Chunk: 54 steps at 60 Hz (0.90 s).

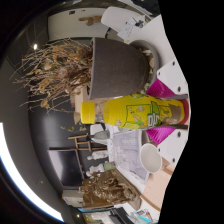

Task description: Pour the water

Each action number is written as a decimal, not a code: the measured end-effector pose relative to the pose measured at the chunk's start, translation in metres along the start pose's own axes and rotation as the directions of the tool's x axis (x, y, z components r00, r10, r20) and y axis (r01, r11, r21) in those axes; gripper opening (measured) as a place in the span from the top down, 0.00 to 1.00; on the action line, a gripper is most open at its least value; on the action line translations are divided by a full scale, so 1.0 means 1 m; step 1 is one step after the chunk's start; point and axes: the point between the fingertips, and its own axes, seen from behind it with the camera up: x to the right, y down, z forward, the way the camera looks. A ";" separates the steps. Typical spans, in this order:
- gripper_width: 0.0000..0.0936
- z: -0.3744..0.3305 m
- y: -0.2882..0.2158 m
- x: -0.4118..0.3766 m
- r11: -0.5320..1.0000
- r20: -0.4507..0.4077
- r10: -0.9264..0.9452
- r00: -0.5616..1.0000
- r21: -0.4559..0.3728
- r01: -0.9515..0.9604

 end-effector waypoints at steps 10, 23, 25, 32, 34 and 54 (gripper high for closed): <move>0.50 -0.005 0.002 -0.001 1.000 0.002 -0.024 1.000 0.012 0.024; 0.09 -0.037 -0.020 -0.004 1.000 -0.034 -0.012 0.999 -0.005 0.012; 0.08 -0.048 -0.023 -0.004 1.000 -0.050 -0.013 0.999 -0.018 0.013; 0.08 -0.099 -0.021 -0.015 0.993 -0.111 -0.012 0.994 -0.119 -0.002; 0.08 -0.118 -0.022 -0.023 0.990 -0.120 -0.003 0.993 -0.137 -0.013; 0.08 -0.336 -0.014 -0.142 0.970 -0.138 -0.036 0.990 -0.244 0.001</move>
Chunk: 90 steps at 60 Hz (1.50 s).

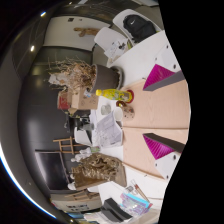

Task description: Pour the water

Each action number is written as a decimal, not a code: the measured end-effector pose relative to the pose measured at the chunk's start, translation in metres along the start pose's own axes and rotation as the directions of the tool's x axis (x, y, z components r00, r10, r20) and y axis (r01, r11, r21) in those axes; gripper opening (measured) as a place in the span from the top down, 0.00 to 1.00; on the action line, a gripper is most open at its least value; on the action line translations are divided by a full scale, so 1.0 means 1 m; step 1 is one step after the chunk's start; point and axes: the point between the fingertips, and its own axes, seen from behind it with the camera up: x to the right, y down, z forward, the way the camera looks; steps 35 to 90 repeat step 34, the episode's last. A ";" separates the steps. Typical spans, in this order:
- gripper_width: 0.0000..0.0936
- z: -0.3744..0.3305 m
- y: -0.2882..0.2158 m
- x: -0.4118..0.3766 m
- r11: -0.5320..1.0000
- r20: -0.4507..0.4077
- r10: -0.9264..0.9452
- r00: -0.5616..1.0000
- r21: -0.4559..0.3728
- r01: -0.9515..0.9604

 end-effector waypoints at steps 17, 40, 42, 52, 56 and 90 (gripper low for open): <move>0.08 -0.107 0.039 -0.056 1.000 0.027 -0.022 0.999 -0.005 0.022; 0.08 -0.130 0.052 -0.050 1.000 0.013 -0.006 1.000 -0.015 0.007; 0.08 -0.130 0.052 -0.050 1.000 0.013 -0.006 1.000 -0.015 0.007; 0.08 -0.130 0.052 -0.050 1.000 0.013 -0.006 1.000 -0.015 0.007; 0.08 -0.130 0.052 -0.050 1.000 0.013 -0.006 1.000 -0.015 0.007; 0.08 -0.130 0.052 -0.050 1.000 0.013 -0.006 1.000 -0.015 0.007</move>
